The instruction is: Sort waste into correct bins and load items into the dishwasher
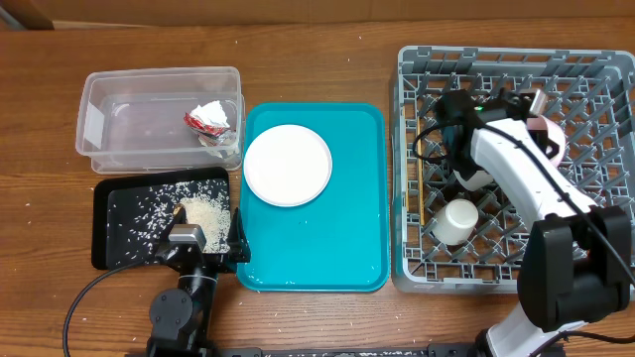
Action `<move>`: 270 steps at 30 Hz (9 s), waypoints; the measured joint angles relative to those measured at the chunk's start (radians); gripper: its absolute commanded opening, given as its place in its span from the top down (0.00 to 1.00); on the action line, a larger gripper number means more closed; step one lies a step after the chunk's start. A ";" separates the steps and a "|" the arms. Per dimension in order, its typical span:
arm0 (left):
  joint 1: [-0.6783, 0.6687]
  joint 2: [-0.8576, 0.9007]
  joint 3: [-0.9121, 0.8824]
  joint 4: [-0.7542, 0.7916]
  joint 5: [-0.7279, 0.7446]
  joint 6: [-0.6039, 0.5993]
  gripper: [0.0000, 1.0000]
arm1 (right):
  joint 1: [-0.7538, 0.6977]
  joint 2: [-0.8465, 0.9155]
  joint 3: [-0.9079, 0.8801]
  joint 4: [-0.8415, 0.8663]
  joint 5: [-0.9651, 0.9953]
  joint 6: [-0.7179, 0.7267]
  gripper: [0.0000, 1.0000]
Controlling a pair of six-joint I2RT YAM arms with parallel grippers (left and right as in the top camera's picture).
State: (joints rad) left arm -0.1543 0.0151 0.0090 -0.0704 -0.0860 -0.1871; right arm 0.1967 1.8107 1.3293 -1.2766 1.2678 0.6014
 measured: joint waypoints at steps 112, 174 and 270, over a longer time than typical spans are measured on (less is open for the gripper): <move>0.000 0.000 0.000 0.000 0.000 0.000 0.00 | 0.385 0.322 0.208 0.466 -1.390 -0.008 0.90; 0.000 0.000 0.000 0.000 0.000 0.000 0.00 | 0.010 -0.228 -0.172 0.447 0.093 -0.485 0.32; 0.000 0.000 0.000 0.000 0.000 0.000 0.00 | -0.092 -1.796 -1.288 1.204 -1.345 -0.393 0.00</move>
State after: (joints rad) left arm -0.1543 0.0151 0.0090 -0.0704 -0.0856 -0.1871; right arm 0.1043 0.0147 0.0414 -0.0727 -0.0776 0.2089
